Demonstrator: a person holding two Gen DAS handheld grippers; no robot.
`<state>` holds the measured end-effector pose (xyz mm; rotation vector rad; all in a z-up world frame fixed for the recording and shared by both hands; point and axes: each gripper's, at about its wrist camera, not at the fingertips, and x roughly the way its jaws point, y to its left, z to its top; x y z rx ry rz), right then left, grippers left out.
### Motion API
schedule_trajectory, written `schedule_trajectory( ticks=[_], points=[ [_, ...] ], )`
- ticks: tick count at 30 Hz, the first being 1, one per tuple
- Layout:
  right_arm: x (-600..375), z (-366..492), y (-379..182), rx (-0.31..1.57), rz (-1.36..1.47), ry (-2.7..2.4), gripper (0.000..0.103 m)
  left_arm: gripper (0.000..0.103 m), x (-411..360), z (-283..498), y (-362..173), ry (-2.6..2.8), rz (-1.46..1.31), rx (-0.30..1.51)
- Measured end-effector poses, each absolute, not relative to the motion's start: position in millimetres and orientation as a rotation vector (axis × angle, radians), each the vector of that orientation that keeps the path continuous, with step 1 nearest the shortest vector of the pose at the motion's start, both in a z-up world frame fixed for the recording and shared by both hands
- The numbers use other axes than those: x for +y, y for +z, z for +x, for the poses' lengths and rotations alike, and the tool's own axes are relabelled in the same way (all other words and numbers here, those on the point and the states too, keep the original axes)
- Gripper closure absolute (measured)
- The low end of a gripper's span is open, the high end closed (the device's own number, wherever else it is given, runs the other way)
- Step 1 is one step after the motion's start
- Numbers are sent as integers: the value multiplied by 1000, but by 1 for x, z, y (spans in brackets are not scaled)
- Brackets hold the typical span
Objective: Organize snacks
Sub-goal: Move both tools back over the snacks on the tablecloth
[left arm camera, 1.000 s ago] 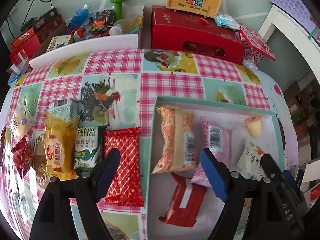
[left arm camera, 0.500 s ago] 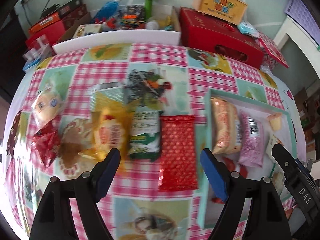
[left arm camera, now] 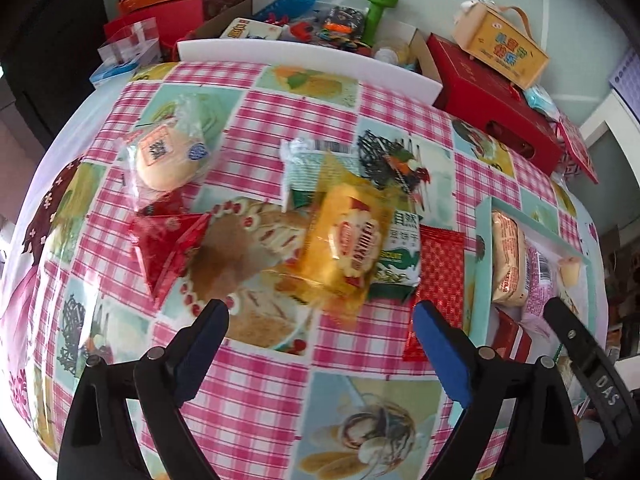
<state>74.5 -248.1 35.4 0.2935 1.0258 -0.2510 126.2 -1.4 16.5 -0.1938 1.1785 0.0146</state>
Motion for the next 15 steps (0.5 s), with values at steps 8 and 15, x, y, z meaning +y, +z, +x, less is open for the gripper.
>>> schedule_trajectory(
  ticks=[8,15],
  points=[
    [-226,77,43,989,263,-218,0,10,43,126,31,59,-248,1142],
    [-194,85,50,944,205,-159,0,10,82,138,34,52,-331,1136]
  ],
)
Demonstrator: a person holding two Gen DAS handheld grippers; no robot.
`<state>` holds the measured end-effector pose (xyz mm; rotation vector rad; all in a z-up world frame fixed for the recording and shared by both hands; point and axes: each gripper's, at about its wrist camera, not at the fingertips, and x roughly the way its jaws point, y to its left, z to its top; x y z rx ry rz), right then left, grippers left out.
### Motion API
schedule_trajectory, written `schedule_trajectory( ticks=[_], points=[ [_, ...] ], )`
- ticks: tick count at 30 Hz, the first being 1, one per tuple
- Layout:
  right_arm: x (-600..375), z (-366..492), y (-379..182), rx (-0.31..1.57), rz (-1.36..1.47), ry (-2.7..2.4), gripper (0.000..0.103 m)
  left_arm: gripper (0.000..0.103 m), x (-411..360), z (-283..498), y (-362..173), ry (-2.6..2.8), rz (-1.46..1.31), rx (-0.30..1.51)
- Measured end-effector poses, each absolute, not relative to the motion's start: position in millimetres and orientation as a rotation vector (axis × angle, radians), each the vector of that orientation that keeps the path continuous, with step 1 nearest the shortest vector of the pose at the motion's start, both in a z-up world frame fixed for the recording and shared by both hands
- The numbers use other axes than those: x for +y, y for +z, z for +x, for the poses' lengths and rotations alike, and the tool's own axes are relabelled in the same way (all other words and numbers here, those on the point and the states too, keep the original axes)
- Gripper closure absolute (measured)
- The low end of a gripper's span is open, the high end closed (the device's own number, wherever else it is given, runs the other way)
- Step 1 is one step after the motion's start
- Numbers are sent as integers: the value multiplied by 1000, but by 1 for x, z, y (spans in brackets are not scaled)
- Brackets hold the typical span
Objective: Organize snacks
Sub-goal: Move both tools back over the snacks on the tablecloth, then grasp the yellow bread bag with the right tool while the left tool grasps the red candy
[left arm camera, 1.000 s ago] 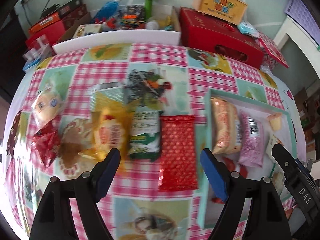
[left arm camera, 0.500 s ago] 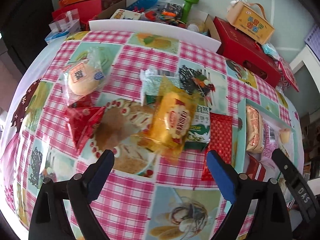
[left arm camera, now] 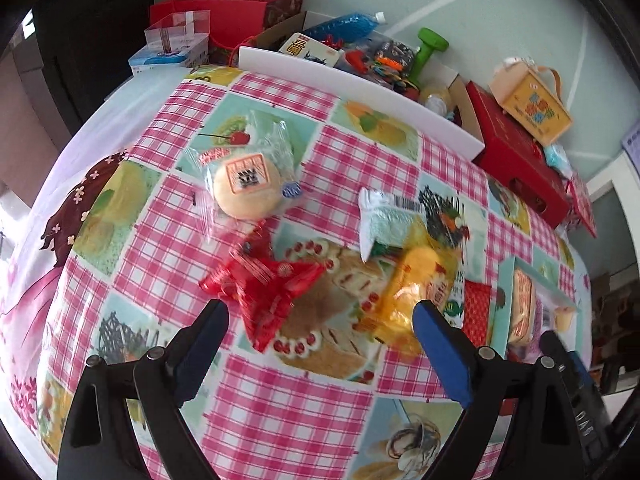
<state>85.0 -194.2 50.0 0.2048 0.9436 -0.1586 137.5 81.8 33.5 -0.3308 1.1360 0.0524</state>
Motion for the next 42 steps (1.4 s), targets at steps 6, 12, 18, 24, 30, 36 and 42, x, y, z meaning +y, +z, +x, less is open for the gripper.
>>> schedule_trajectory(
  ticks=[6,12,18,24,30,36,42],
  points=[
    [-171,93,43,959,219,-75,0,10,106,150,26,53,-388,1142],
    [-143,107,35,972,207,-5,0,10,124,160,12,76,-413,1165],
    [-109,125,24,1003,201,68,12,10,135,165,-8,74,-468,1206],
    [-81,135,6,1043,166,102,31,15,135,166,-22,56,-501,1231],
    [-70,137,-9,1066,139,97,55,16,129,164,-28,21,-519,1236],
    [-71,135,-8,1065,135,97,63,23,117,160,-28,-12,-508,1232],
    [-74,132,-5,1072,139,94,64,48,102,160,-37,-22,-481,1274]
  ],
)
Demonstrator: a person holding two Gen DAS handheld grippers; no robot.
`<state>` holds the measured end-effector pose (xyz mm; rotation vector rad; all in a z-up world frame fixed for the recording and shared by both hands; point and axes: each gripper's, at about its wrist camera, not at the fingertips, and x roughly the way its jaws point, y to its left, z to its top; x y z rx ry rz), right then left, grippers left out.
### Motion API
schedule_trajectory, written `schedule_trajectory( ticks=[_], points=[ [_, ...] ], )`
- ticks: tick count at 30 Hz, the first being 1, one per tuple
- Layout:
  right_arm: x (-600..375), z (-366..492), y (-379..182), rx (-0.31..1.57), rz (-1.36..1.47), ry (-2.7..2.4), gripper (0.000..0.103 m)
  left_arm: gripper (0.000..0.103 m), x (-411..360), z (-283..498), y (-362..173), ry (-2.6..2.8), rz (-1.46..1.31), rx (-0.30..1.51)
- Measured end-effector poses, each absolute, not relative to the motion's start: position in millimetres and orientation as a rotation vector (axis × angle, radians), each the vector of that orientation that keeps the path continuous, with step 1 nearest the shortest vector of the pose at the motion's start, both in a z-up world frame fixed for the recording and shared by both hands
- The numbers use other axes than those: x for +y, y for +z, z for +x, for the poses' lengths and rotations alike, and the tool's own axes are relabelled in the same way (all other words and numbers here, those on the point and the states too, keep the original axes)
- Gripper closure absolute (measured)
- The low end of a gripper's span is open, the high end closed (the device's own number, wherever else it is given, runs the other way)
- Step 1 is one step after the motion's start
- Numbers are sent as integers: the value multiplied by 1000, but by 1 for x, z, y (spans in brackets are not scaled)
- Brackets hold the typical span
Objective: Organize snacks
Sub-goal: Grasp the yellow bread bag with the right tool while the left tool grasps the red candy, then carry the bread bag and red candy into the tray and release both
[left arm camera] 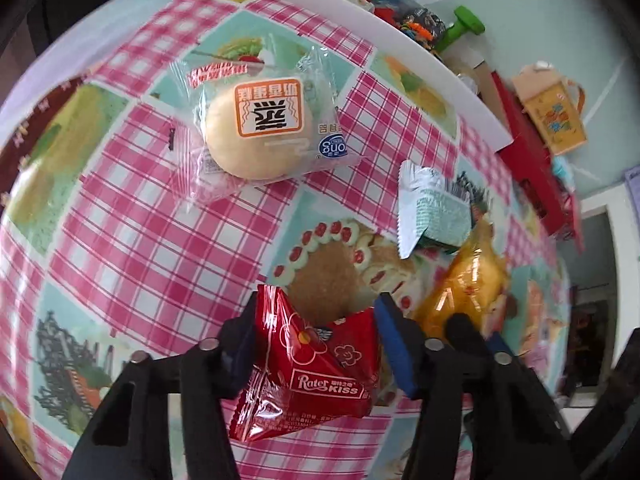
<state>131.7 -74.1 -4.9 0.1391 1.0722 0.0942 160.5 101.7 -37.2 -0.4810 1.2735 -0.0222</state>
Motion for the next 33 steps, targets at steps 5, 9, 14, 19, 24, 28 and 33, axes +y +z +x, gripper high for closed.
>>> schedule_trajectory(
  ticks=[5,9,14,19,24,28,33],
  points=[
    [-77,126,-2,1073,147,91,65,55,99,155,-37,-15,-486,1268],
    [-81,120,6,1059,158,90,65,70,99,149,-30,-6,-484,1249],
    [-91,110,18,1035,171,74,65,75,97,146,-20,-22,-482,1227],
    [-105,102,26,1021,198,50,65,75,91,142,-8,-40,-467,1200],
    [-121,95,34,1003,228,24,65,75,83,138,7,-70,-452,1166],
    [-137,87,39,1003,254,-16,65,75,74,137,20,-100,-444,1137],
    [-155,79,45,999,274,-57,65,75,61,133,33,-138,-439,1112]
  ],
)
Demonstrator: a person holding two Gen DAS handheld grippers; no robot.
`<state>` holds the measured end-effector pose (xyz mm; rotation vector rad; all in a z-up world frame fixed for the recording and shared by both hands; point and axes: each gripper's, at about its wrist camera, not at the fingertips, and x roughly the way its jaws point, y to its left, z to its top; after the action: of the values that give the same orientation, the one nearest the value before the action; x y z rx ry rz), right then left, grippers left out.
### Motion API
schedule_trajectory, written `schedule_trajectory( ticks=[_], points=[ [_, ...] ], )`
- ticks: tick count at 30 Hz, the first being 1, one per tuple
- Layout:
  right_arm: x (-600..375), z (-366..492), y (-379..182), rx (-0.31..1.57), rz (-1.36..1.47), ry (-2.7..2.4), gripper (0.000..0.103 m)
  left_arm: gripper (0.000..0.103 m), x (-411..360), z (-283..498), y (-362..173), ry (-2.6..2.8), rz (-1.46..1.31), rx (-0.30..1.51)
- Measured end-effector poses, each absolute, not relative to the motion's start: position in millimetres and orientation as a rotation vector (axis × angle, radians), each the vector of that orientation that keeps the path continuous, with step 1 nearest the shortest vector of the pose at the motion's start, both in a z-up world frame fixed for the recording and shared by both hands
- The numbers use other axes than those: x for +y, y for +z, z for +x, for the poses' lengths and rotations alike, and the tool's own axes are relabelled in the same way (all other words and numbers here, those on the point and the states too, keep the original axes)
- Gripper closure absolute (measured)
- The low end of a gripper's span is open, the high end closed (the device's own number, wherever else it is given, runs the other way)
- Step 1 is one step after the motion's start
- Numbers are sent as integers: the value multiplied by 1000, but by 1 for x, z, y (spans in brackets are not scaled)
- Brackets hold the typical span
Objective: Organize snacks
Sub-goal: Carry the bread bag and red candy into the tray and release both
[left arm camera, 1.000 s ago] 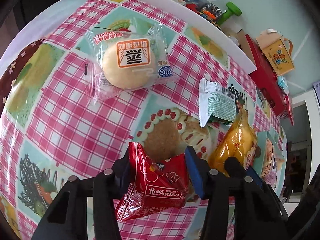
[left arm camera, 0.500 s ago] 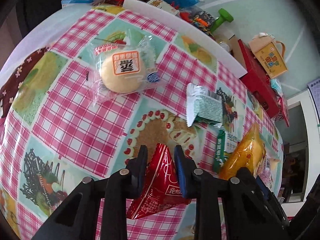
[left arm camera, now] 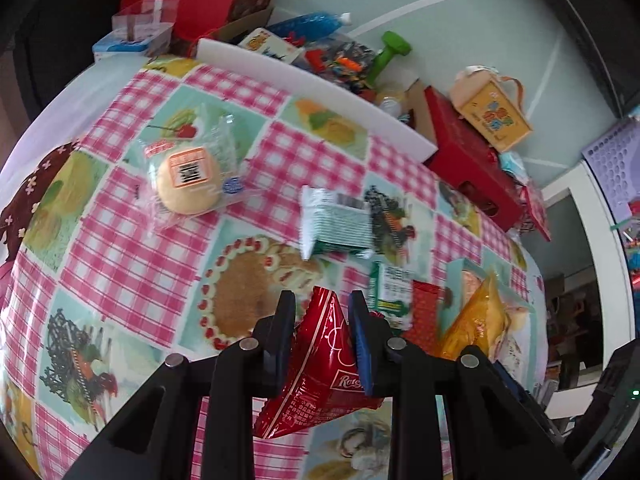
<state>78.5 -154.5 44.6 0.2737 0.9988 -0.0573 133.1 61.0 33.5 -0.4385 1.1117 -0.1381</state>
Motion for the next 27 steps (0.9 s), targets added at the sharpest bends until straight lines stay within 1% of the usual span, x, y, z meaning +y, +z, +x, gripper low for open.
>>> schedule_trajectory(
  ticks=[7,13,19,27],
  points=[
    [-187,66,46,1000,309,-120,65,75,31,128,50,-205,-402,1092],
    [-239,54,49,973,329,-269,65,75,-19,124,59,-337,-351,1091],
    [-295,40,48,957,386,-403,65,75,-71,117,61,-451,-298,1106],
    [-347,22,49,933,453,-512,65,75,-131,110,57,-562,-248,1113]
  ],
)
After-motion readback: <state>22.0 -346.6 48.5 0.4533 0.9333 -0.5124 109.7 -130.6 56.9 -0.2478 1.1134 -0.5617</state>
